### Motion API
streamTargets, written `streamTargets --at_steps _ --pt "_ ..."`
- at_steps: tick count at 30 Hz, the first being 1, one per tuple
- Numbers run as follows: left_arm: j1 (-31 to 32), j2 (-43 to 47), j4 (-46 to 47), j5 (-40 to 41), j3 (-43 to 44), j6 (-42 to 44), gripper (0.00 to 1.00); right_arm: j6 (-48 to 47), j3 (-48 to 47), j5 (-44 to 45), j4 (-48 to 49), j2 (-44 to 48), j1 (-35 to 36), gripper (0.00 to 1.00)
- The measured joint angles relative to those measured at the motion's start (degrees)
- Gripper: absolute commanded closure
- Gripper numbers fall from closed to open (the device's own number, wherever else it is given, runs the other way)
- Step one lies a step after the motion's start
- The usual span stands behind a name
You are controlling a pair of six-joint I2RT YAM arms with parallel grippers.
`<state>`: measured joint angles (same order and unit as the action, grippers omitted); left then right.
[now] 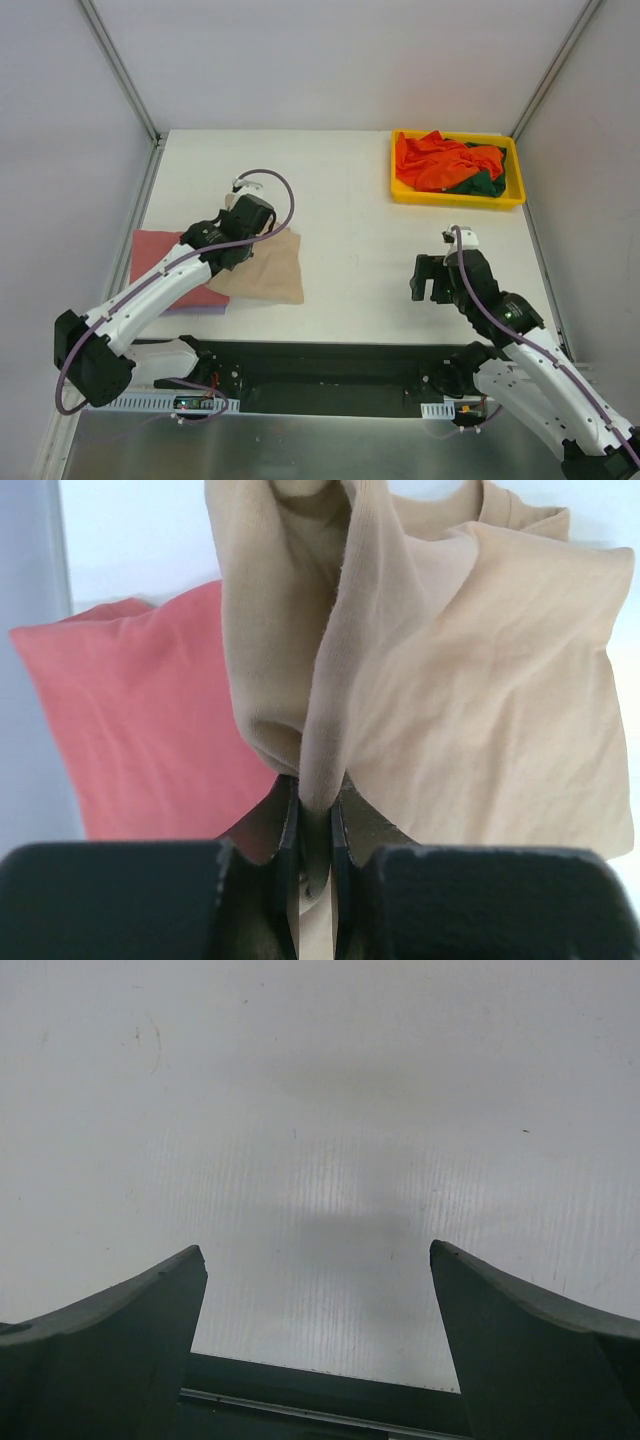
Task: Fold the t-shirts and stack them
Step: Put the neatly folded tshirt into the corner of the board with the left arm
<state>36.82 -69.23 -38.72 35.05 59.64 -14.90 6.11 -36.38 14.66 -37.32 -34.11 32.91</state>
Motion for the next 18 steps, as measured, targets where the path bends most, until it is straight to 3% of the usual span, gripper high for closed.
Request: streamTargets --at_steps 10,18 --pt "-0.02 9.42 -6.12 6.43 -3.34 8.52 1.0 -0.42 0.44 0.59 0.2 -1.73 -0.04 0.04" --pt "-0.02 16.68 -7.98 6.82 0.11 15.32 1.0 -0.42 0.57 1.79 0.22 -2.14 -0.04 0.04"
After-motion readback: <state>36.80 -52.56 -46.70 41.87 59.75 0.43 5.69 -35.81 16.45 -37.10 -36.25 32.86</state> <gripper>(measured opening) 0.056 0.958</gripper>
